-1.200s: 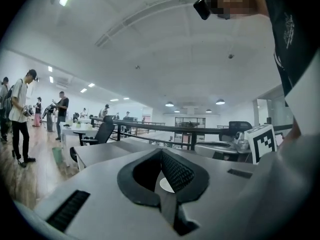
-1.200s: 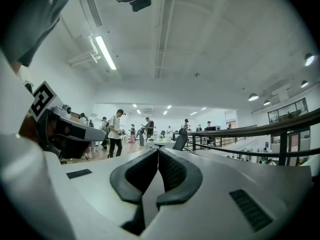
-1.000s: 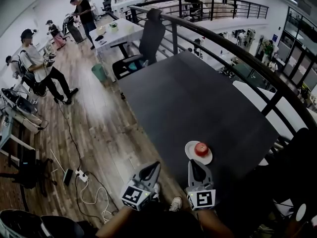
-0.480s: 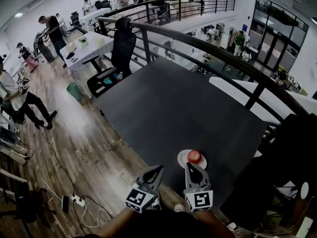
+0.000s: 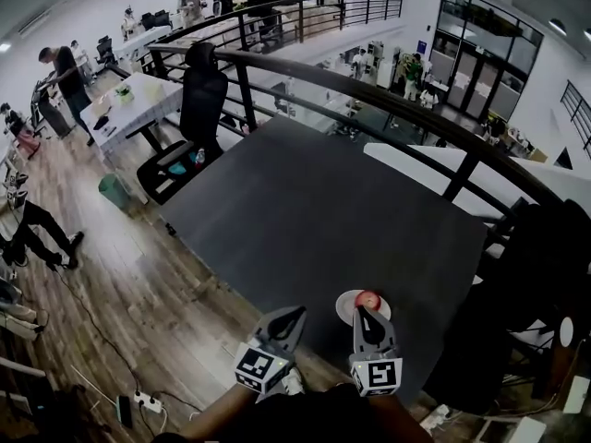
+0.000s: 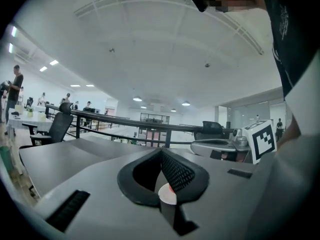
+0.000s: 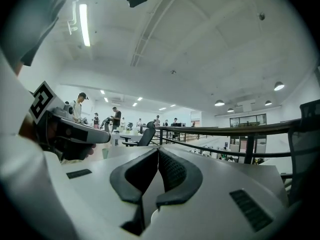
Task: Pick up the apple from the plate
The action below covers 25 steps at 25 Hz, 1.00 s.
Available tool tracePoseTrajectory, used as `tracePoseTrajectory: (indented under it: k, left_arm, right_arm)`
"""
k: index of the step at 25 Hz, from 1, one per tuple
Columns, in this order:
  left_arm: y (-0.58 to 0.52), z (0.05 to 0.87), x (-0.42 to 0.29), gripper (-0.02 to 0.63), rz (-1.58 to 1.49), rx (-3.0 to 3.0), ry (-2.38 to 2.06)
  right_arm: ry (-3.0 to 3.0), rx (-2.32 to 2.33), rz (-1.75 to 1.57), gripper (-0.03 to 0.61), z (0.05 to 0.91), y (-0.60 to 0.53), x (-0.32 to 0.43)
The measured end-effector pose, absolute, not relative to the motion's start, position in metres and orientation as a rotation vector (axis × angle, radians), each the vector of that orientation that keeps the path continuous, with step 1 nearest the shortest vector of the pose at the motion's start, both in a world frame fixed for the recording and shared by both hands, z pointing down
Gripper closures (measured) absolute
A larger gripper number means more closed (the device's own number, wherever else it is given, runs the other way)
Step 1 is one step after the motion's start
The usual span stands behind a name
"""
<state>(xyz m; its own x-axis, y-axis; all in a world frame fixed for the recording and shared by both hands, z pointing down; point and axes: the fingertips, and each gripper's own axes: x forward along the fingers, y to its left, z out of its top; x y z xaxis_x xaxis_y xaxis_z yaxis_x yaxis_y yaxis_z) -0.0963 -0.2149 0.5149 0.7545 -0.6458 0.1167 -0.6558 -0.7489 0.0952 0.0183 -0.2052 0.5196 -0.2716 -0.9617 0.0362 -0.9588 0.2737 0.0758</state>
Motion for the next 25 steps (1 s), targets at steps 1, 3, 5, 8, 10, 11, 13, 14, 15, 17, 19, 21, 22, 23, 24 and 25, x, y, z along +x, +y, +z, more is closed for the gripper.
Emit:
tracePoseTrajectory:
  k: [1,3,5,8,10,11,13,14,15,17,19,21,22,23,24,25]
  left_arm:
    - [-0.217,0.517,-0.095,0.591,0.114,2.823,-1.034]
    - [-0.222,0.520,-0.091,0.591,0.124,2.833,-1.006]
    - [-0.227,0.519,-0.086,0.591,0.135,2.839,-0.989]
    - [-0.232,0.516,-0.080,0.591,0.133,2.826,-0.967]
    - [-0.234,0.512,-0.073,0.591,0.112,2.815,-0.958]
    - [-0.236,0.511,-0.070,0.591,0.104,2.814,-0.961]
    - [-0.242,0.509,-0.063,0.591,0.098,2.812,-0.976]
    - [-0.245,0.509,-0.060,0.591,0.099,2.807,-0.981]
    - [-0.247,0.511,-0.057,0.591,0.103,2.799,-0.982]
    - [-0.250,0.520,-0.051,0.591,0.129,2.786,-0.979]
    - [-0.249,0.531,-0.046,0.591,0.168,2.774,-0.978]
    - [-0.248,0.541,-0.040,0.591,0.201,2.765,-0.977]
    - [-0.248,0.545,-0.037,0.591,0.221,2.768,-0.978]
    - [-0.248,0.550,-0.036,0.591,0.246,2.775,-0.980]
    - [-0.248,0.554,-0.035,0.591,0.271,2.782,-0.983]
    - [-0.248,0.558,-0.035,0.591,0.292,2.787,-0.985]
  right_arm:
    - [-2.429,1.867,-0.058,0.554,0.520,-0.205,0.021]
    - [-2.402,1.894,-0.044,0.554,0.522,-0.205,0.028]
    - [-2.383,1.902,-0.024,0.554,0.524,-0.204,0.032]
    - [-2.353,1.896,-0.019,0.554,0.534,-0.204,0.039]
    - [-2.345,1.885,-0.016,0.554,0.537,-0.204,0.044]
    - [-2.346,1.879,-0.015,0.554,0.538,-0.204,0.047]
    - [-2.355,1.880,-0.009,0.554,0.534,-0.207,0.054]
    - [-2.357,1.884,-0.009,0.554,0.531,-0.209,0.057]
    - [-2.351,1.885,-0.005,0.554,0.531,-0.210,0.062]
    - [-2.323,1.870,0.018,0.554,0.539,-0.211,0.072]
    - [-2.302,1.848,0.072,0.554,0.552,-0.209,0.081]
    - [-2.306,1.805,0.114,0.554,0.566,-0.208,0.086]
    - [-2.310,1.784,0.131,0.554,0.572,-0.210,0.087]
    - [-2.306,1.764,0.156,0.542,0.580,-0.212,0.088]
    - [-2.297,1.742,0.185,0.467,0.588,-0.214,0.088]
    - [-2.286,1.720,0.209,0.428,0.595,-0.216,0.087]
